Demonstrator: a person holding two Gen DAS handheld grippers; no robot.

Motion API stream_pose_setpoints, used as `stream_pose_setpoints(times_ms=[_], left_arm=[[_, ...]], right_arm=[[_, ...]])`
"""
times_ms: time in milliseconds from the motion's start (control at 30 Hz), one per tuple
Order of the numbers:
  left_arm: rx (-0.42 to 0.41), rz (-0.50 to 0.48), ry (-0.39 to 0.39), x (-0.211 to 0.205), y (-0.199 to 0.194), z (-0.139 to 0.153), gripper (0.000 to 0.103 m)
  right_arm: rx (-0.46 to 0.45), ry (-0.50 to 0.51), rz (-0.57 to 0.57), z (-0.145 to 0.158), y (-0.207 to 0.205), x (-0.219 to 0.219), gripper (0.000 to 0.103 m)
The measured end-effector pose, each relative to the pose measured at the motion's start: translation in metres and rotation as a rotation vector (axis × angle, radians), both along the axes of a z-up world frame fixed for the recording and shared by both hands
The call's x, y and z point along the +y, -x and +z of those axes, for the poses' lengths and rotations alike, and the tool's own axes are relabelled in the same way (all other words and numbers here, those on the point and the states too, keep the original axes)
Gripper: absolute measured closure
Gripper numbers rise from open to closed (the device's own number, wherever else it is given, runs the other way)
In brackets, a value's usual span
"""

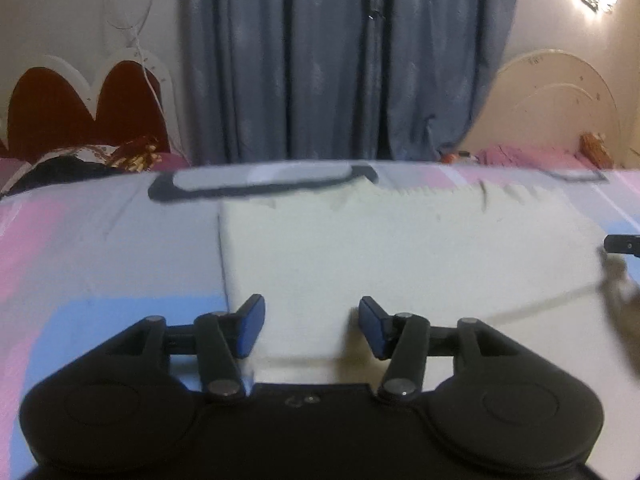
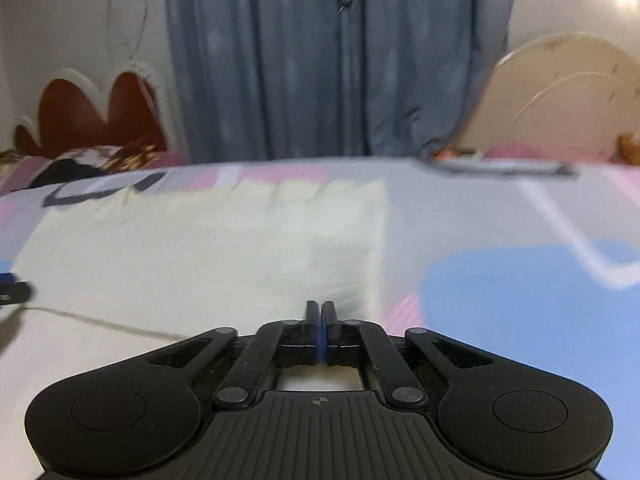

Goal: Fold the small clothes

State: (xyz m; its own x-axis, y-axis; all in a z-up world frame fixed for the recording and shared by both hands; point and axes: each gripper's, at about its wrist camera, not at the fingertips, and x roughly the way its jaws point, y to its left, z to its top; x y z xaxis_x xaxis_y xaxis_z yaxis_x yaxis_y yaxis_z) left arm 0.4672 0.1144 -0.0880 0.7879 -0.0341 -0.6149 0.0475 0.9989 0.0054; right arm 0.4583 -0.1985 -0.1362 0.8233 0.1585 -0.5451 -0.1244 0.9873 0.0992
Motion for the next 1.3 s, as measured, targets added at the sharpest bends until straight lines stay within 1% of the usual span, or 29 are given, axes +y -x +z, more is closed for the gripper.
stream_pose_setpoints(times_ms=[33, 100, 267, 300, 333, 367, 400, 433, 467, 500, 533, 567, 633, 667, 700, 733, 800, 833, 900, 967, 1000, 1033, 1067, 1100, 1133, 1167, 1200, 1233, 1300], left_arm=[[0.005, 0.000, 0.018, 0.000, -0.010, 0.002, 0.052], [0.003, -0.009, 0.011, -0.008, -0.030, 0.006, 0.052], [0.005, -0.026, -0.049, -0.015, -0.080, 0.004, 0.051], [0.017, -0.013, -0.077, -0.012, -0.088, -0.001, 0.052], [0.040, 0.016, -0.091, -0.003, -0.095, -0.009, 0.048], [0.045, 0.034, -0.066, 0.011, -0.095, -0.016, 0.046], [0.027, 0.043, -0.013, 0.024, -0.091, -0.018, 0.045], [0.018, 0.059, 0.034, 0.037, -0.086, -0.020, 0.046], [0.012, 0.061, 0.044, 0.041, -0.082, -0.019, 0.046], [0.008, 0.082, 0.021, 0.040, -0.077, -0.016, 0.047], [0.007, 0.114, -0.011, 0.036, -0.074, -0.012, 0.051], [-0.011, 0.118, -0.024, 0.027, -0.069, -0.006, 0.050], [-0.069, 0.032, -0.010, -0.003, -0.057, 0.003, 0.046], [-0.072, -0.008, -0.027, -0.022, -0.056, 0.003, 0.045], [-0.063, -0.038, -0.036, -0.037, -0.057, 0.002, 0.045], [-0.048, -0.072, -0.026, -0.051, -0.057, 0.000, 0.045], [-0.023, -0.100, -0.016, -0.062, -0.056, -0.007, 0.043], [-0.013, -0.089, -0.029, -0.059, -0.054, -0.013, 0.043], [-0.024, -0.059, -0.012, -0.039, -0.045, -0.015, 0.043], [-0.044, -0.010, -0.054, -0.014, -0.030, -0.015, 0.043], [-0.046, 0.009, -0.075, -0.007, -0.027, -0.017, 0.043], [-0.034, 0.002, -0.072, 0.000, -0.030, -0.020, 0.043], [-0.030, -0.007, -0.076, 0.000, -0.032, -0.020, 0.043], [-0.029, -0.005, -0.090, -0.004, -0.034, -0.017, 0.047], [-0.037, -0.002, -0.094, -0.010, -0.035, -0.009, 0.049], [-0.060, -0.019, -0.075, -0.015, -0.031, -0.003, 0.049], [-0.080, -0.038, -0.057, -0.020, -0.027, 0.003, 0.048], [-0.092, -0.050, -0.059, -0.028, -0.019, 0.006, 0.047], [-0.089, -0.075, -0.080, -0.041, -0.013, 0.003, 0.047]], right_arm=[[-0.015, -0.042, 0.019, 0.004, -0.005, 0.003, 0.103], [-0.012, -0.091, 0.049, 0.008, -0.021, 0.021, 0.103], [-0.012, -0.127, 0.173, 0.006, -0.063, 0.073, 0.103], [0.000, -0.144, 0.212, 0.002, -0.070, 0.082, 0.103], [0.003, -0.141, 0.238, 0.000, -0.074, 0.088, 0.103], [0.011, -0.124, 0.256, -0.006, -0.078, 0.095, 0.103], [0.023, -0.087, 0.248, -0.013, -0.082, 0.097, 0.103], [0.011, -0.069, 0.220, -0.019, -0.081, 0.091, 0.103], [0.004, -0.079, 0.186, -0.021, -0.079, 0.082, 0.103], [0.002, -0.088, 0.152, -0.020, -0.078, 0.075, 0.103], [-0.001, -0.094, 0.129, -0.018, -0.075, 0.073, 0.103], [-0.002, -0.106, 0.119, -0.016, -0.073, 0.071, 0.103], [-0.027, -0.127, 0.143, -0.009, -0.067, 0.078, 0.103], [-0.041, -0.131, 0.172, -0.006, -0.064, 0.086, 0.103], [-0.042, -0.128, 0.203, -0.005, -0.062, 0.094, 0.103], [-0.035, -0.121, 0.225, -0.005, -0.062, 0.104, 0.103], [-0.012, -0.099, 0.249, -0.010, -0.062, 0.113, 0.103], [-0.003, -0.090, 0.249, -0.012, -0.061, 0.111, 0.103], [-0.002, -0.064, 0.204, -0.016, -0.058, 0.089, 0.103], [-0.022, -0.029, 0.067, -0.016, -0.053, 0.049, 0.103], [-0.020, -0.010, -0.026, -0.018, -0.053, 0.022, 0.103], [-0.012, -0.029, -0.058, -0.021, -0.053, 0.003, 0.103], [0.005, -0.070, -0.052, -0.023, -0.054, -0.011, 0.103], [0.009, -0.081, -0.034, -0.022, -0.055, -0.016, 0.103], [0.001, -0.053, -0.038, -0.018, -0.053, -0.014, 0.103], [-0.024, -0.031, -0.054, -0.011, -0.049, -0.010, 0.103], [-0.051, -0.054, -0.040, -0.004, -0.043, -0.009, 0.103], [-0.066, -0.077, -0.021, 0.002, -0.038, -0.008, 0.103], [-0.086, -0.060, 0.040, 0.006, -0.021, 0.003, 0.103]])
